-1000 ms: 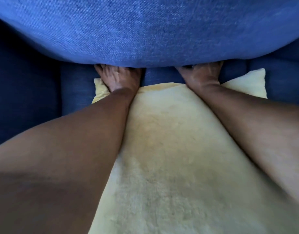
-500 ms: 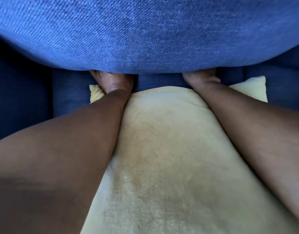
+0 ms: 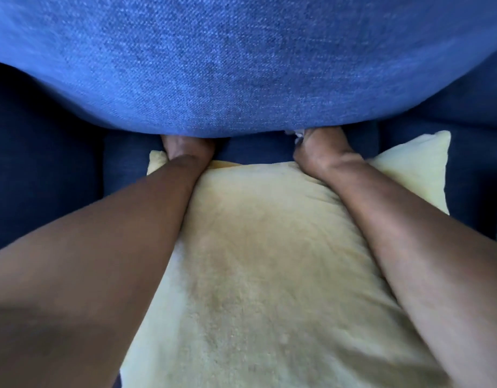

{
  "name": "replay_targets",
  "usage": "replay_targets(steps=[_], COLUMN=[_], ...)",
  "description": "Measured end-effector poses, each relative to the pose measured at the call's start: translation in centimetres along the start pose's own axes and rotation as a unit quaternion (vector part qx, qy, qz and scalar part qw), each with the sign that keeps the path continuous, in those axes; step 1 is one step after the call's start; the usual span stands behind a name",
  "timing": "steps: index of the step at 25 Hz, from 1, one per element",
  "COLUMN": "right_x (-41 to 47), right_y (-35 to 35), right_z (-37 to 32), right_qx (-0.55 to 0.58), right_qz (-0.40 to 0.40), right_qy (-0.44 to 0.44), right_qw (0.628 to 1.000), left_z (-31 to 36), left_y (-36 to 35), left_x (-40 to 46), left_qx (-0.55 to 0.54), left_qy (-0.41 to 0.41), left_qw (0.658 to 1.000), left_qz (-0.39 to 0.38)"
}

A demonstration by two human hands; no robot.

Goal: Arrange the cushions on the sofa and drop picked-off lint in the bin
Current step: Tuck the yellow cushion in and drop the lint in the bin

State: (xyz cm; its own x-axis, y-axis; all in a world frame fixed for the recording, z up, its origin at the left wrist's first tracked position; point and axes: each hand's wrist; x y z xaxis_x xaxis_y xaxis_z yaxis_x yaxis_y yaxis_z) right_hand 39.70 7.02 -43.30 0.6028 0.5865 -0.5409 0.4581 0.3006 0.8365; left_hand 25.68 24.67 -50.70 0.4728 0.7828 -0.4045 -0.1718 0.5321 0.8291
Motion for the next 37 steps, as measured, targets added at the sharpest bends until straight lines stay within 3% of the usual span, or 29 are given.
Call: replay_targets(steps=[4, 6, 8, 10, 12, 15, 22, 26, 37], right_x=[-2.5, -4.7, -8.1, -11.6, -15.1, -19.7, -30.1, -35.4, -52.0], right_y=[2.2, 4.1, 6.3, 8.6, 11.0, 12.9, 13.1, 10.0, -8.9], right_z=[0.8, 0.9, 0.3, -0.2, -0.8, -2.8, -6.4, -9.9, -20.4], right_qx=[0.123, 0.161, 0.225, 0.344, 0.427, 0.467, 0.411, 0.366, 0.220], right_qz=[-0.003, 0.007, 0.049, 0.084, 0.102, 0.090, 0.087, 0.038, -0.054], right_qy=[-0.050, -0.049, -0.053, -0.080, -0.062, 0.014, 0.133, 0.185, 0.313], right_qw=[0.991, 0.986, 0.972, 0.932, 0.896, 0.880, 0.897, 0.911, 0.922], left_z=[2.3, 2.9, 3.2, 3.3, 4.0, 5.0, 1.5, -3.7, -22.7], left_y=[3.7, 6.1, 9.0, 11.6, 14.8, 19.0, 21.1, 20.3, 11.5], left_x=[-4.3, -6.5, -9.8, -14.2, -19.1, -25.6, -38.2, -45.8, -68.4], left_qx=[0.031, 0.036, -0.051, -0.189, -0.317, -0.450, -0.515, -0.535, -0.476], left_qy=[-0.024, -0.014, -0.024, -0.053, -0.068, -0.039, 0.060, 0.128, 0.307], left_qw=[0.999, 0.999, 0.998, 0.980, 0.943, 0.884, 0.834, 0.798, 0.740], left_qz=[0.000, -0.037, -0.039, 0.014, 0.071, 0.118, 0.189, 0.248, 0.363])
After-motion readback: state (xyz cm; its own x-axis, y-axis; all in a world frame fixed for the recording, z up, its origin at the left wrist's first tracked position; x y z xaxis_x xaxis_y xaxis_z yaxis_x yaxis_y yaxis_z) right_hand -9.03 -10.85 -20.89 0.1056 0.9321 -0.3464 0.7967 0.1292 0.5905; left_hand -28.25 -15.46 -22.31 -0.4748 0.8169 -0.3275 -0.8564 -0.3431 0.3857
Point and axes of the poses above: each hand's wrist, its own x-axis towards the middle knuckle, its own y-axis out of the back of the hand, z = x × y, and after that the axes turned 15 degrees about -x, right-handed
